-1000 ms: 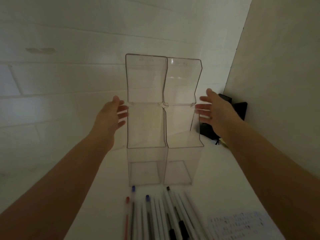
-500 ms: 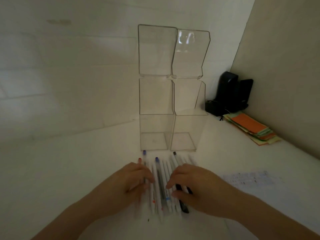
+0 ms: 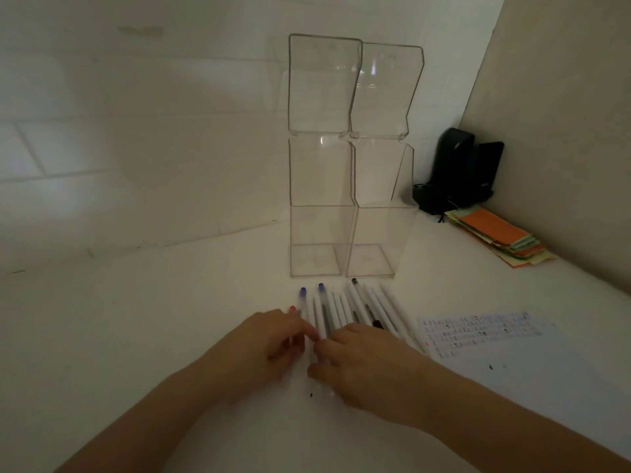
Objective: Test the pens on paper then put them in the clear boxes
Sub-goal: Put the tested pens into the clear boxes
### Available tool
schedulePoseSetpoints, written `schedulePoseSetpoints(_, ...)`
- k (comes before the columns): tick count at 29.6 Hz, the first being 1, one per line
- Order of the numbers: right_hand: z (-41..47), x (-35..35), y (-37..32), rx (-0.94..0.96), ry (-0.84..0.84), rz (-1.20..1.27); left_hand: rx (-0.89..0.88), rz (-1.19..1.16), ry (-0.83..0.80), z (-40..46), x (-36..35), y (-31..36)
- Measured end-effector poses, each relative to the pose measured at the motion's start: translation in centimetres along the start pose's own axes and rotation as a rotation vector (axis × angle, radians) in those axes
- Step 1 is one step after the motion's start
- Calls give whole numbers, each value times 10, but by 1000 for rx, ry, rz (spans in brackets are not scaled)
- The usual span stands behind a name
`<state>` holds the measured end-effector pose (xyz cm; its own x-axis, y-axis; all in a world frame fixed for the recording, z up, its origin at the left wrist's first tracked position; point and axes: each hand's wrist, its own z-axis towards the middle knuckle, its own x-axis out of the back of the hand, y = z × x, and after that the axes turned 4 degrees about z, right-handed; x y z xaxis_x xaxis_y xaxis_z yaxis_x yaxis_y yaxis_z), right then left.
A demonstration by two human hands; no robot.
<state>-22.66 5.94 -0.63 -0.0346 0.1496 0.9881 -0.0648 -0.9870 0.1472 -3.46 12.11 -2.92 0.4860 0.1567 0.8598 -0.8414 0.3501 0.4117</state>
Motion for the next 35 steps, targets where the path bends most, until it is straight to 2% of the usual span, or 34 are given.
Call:
schedulePoseSetpoints(5,-3,-3,-1,84,61,-145,-130,140,-88,3,-3,-3)
schedulePoseSetpoints(11,-10,-11,5,10,324,24,-263,411,-22,13,-3,7)
schedulePoseSetpoints(15,-5,4,5,-87,502,167,-208,374,88,22,-7,11)
schedulePoseSetpoints(17,-6,12,7,-156,567,195,-121,294,111,23,-11,7)
schedulePoseSetpoints(20,-12,28,15,-329,733,240,22,173,234,18,-10,5)
schedulePoseSetpoints(22,-15,45,24,-433,870,324,-54,207,234,14,-5,6)
schedulePoseSetpoints(25,-11,76,39,-500,1056,389,-324,344,31,12,-1,8)
schedulePoseSetpoints(27,-2,97,50,-496,1121,392,-430,418,-69,13,-2,10)
schedulePoseSetpoints(29,12,115,63,-519,1131,445,-474,482,-123,18,-2,10)
schedulePoseSetpoints(31,29,122,79,-589,1073,510,-486,488,-174,24,-2,11)
schedulePoseSetpoints(35,52,108,100,-683,778,484,-463,420,-132,34,4,16)
